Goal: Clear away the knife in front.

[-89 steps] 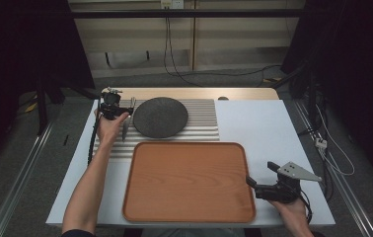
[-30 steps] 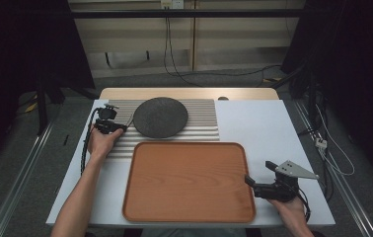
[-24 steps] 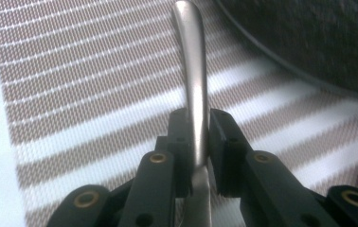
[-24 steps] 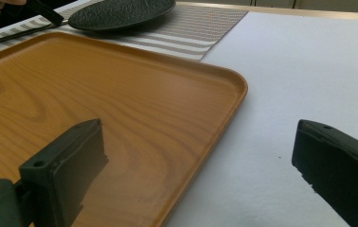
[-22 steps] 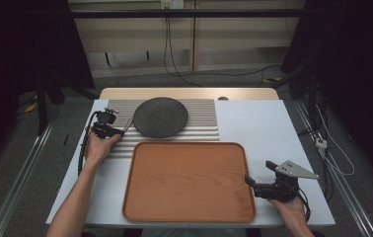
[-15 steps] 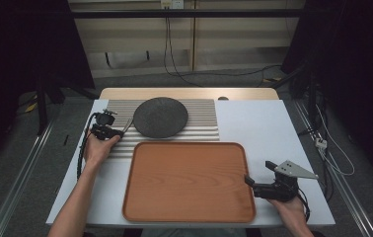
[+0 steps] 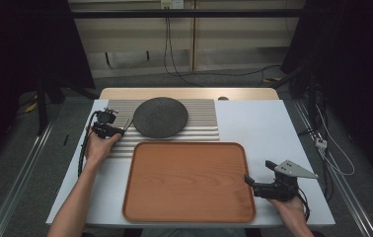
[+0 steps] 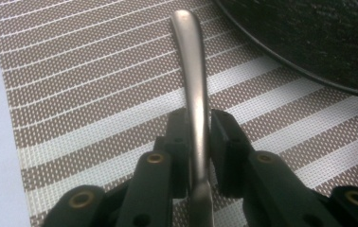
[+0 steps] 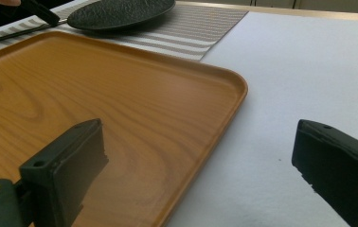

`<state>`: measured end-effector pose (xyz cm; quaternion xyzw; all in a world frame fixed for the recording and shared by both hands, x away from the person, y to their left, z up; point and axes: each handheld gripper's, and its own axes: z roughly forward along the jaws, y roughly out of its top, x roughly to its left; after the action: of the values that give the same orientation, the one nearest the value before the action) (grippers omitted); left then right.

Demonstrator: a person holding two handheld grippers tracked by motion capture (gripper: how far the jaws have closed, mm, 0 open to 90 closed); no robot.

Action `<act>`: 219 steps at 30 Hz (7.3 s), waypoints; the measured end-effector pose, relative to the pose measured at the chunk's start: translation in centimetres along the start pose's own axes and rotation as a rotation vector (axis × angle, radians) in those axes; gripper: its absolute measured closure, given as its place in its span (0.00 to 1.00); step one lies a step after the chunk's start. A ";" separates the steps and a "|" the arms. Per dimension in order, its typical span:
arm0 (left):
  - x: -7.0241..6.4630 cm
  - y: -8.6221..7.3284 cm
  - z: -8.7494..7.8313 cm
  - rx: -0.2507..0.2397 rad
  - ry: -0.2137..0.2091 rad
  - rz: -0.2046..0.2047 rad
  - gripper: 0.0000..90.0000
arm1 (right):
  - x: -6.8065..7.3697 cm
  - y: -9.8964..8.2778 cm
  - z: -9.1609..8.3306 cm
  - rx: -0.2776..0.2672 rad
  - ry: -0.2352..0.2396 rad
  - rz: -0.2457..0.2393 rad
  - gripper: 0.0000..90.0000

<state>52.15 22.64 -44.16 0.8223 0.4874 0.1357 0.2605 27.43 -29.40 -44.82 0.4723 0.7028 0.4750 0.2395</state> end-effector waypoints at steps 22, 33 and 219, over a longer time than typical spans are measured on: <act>0.1 0.4 0.0 0.036 -0.002 -0.043 0.89 | 0.1 0.0 0.0 0.000 0.010 -0.002 0.04; 0.0 0.4 -0.1 0.036 0.007 -0.045 0.89 | 0.1 0.0 0.0 0.001 0.008 0.001 0.04; -17.8 -6.4 -5.5 -0.174 -0.313 0.267 0.30 | 0.3 0.0 -0.3 0.002 0.025 -0.009 0.04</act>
<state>36.20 11.23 -42.67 0.8649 0.3144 0.0813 0.3826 27.07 -29.31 -44.66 0.4634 0.7083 0.4792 0.2322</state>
